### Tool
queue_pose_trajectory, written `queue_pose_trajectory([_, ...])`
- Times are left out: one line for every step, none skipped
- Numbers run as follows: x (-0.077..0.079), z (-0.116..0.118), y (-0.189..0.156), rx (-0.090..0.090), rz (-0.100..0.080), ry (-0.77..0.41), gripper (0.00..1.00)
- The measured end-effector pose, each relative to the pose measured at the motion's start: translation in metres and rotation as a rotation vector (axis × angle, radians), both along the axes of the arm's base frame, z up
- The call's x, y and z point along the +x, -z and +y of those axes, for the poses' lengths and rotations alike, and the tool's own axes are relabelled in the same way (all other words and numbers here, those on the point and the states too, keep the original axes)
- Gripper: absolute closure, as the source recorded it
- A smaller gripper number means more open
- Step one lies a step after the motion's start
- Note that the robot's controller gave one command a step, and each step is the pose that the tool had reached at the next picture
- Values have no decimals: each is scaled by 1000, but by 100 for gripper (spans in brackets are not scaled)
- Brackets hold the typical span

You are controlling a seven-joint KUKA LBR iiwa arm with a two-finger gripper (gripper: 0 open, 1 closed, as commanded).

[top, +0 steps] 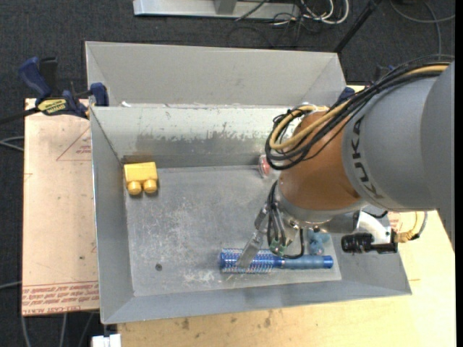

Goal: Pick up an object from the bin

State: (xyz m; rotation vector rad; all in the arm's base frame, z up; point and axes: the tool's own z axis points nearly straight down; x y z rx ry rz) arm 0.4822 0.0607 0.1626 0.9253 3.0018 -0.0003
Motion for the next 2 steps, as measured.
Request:
queue_pose_trajectory([0, 1, 85, -1, 8, 120, 0])
queue_pose_trajectory([2, 1, 82, 0, 0, 120, 100])
